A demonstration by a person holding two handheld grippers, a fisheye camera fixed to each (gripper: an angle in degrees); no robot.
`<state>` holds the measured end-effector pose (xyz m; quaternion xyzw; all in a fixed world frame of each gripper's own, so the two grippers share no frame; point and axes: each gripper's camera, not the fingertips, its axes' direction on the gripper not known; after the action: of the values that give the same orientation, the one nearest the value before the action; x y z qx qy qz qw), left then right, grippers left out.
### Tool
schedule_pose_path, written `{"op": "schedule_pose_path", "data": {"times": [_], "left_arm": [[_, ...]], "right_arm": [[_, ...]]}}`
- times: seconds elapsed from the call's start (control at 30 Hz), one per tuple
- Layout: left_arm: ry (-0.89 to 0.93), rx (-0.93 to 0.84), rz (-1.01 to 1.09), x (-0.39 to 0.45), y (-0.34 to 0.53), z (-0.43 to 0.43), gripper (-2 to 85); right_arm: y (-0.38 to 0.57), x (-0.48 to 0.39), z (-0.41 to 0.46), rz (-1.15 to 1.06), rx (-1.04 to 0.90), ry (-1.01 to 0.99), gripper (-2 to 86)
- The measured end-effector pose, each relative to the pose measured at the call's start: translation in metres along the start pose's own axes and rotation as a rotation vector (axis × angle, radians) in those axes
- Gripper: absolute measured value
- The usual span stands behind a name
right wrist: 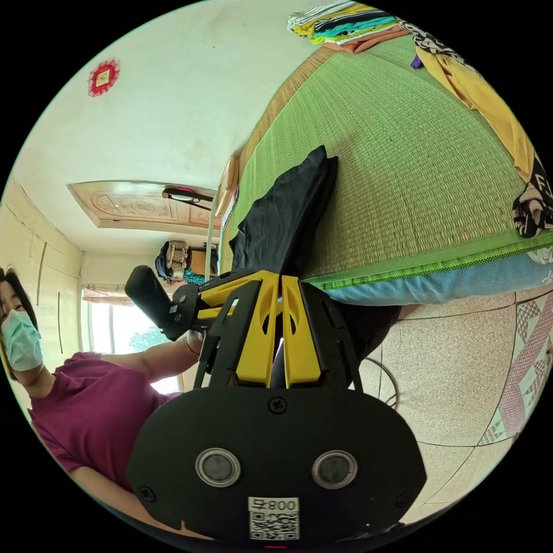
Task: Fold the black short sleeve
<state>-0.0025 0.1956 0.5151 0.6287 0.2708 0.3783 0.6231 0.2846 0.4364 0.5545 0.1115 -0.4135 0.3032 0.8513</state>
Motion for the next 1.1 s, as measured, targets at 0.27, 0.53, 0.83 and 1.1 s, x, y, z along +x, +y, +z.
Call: {"op": "schedule_pose_path", "data": {"times": [0.27, 0.53, 0.83, 1.1], "left_arm": [[0.053, 0.012, -0.096, 0.024, 0.011, 0.059, 1.1], [0.068, 0.021, -0.114, 0.048, 0.012, 0.095, 0.8], [0.096, 0.049, -0.127, 0.061, 0.011, 0.115, 0.7], [0.115, 0.052, -0.128, 0.066, 0.002, 0.131, 0.7]], "right_arm": [[-0.007, 0.015, -0.012, 0.000, 0.026, 0.028, 0.7], [-0.078, 0.046, -0.003, 0.060, 0.056, 0.087, 5.5], [-0.154, 0.064, 0.037, 0.121, 0.024, 0.095, 7.0], [-0.182, 0.074, 0.047, 0.142, 0.030, 0.057, 4.6]]}}
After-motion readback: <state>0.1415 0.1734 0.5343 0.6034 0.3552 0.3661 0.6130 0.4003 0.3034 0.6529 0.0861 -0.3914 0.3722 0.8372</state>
